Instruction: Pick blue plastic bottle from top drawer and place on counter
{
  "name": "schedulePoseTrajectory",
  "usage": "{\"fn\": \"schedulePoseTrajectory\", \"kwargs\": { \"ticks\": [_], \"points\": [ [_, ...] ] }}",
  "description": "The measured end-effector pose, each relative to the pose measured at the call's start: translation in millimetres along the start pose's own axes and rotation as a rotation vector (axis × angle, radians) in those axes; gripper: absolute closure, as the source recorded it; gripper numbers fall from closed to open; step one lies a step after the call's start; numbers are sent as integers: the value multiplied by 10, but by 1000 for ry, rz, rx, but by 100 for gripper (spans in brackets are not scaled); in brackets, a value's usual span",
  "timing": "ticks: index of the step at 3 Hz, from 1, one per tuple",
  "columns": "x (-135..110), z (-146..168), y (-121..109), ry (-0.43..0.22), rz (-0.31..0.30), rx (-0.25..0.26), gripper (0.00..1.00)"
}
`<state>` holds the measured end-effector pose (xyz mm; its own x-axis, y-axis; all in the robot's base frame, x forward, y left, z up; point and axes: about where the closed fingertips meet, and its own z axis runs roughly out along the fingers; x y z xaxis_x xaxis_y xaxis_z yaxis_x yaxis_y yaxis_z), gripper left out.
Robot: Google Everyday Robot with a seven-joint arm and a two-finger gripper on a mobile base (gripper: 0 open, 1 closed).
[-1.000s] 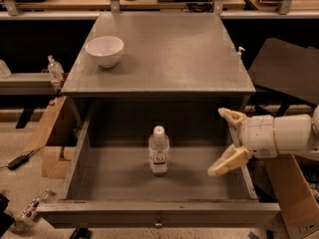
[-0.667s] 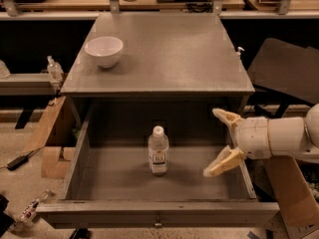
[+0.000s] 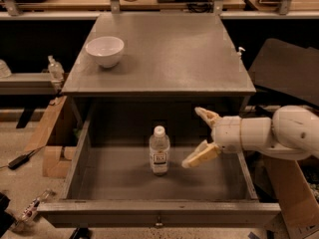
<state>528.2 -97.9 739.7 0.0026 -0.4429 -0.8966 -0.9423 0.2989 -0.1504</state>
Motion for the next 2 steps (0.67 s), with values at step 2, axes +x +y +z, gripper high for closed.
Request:
{"fn": "schedulePoseTrajectory", "kwargs": {
  "ticks": [2],
  "points": [
    [151, 953, -167, -128, 66, -77, 0]
  ]
}}
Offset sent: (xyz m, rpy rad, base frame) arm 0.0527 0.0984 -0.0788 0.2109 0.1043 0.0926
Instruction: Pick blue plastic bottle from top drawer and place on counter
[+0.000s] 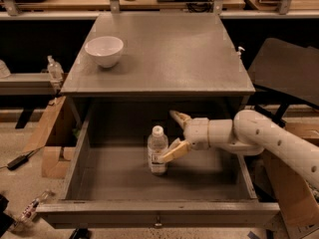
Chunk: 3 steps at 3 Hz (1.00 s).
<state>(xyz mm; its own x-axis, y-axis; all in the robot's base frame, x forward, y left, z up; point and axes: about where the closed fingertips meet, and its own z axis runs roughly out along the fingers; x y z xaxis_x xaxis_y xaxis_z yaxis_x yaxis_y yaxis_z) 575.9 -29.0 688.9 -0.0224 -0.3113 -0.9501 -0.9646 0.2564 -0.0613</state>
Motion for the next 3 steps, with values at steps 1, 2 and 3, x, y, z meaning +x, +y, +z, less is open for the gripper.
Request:
{"fn": "schedulePoseTrajectory", "kwargs": {
  "ticks": [1, 2, 3],
  "points": [
    [39, 93, 442, -11, 73, -58, 24],
    [44, 21, 873, 10, 118, -87, 48],
    [-62, 52, 1123, -14, 111, -118, 71]
  ]
}}
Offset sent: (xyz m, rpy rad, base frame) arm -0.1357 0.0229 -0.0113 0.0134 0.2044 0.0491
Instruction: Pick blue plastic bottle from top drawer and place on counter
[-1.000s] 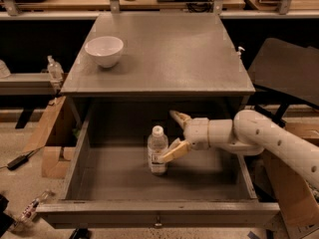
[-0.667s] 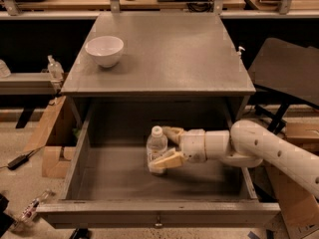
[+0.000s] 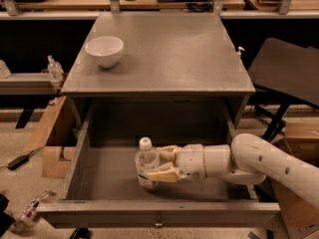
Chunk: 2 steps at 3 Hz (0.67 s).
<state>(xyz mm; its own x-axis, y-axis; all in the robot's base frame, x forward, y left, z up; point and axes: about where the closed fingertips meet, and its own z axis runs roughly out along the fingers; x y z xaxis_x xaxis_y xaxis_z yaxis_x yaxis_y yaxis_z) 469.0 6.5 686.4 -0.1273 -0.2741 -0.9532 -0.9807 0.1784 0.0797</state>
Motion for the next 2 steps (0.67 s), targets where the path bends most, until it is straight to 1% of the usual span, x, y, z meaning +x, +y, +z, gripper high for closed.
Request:
{"fn": "schedulePoseTrajectory", "kwargs": {
  "ticks": [1, 2],
  "points": [
    [-179, 143, -81, -34, -41, -45, 99],
    [-325, 174, -239, -69, -68, -47, 100]
  ]
}}
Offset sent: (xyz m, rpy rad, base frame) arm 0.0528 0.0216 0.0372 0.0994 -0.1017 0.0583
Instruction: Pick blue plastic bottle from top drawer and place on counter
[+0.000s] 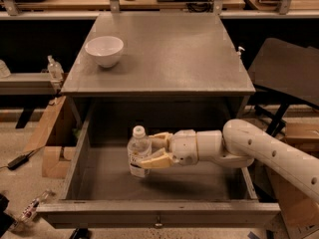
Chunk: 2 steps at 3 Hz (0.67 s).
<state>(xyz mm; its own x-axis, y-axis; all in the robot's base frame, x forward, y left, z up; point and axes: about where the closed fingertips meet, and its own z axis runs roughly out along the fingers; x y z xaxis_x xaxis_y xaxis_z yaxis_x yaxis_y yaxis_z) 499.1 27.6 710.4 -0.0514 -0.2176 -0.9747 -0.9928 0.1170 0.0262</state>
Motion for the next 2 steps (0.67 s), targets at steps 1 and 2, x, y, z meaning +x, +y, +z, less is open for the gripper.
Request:
{"fn": "schedulePoseTrajectory", "kwargs": {
  "ticks": [1, 2],
  "points": [
    [-535, -353, -218, -33, -46, 74, 100],
    [-1501, -988, -446, -9, -117, 185, 100]
  ]
}}
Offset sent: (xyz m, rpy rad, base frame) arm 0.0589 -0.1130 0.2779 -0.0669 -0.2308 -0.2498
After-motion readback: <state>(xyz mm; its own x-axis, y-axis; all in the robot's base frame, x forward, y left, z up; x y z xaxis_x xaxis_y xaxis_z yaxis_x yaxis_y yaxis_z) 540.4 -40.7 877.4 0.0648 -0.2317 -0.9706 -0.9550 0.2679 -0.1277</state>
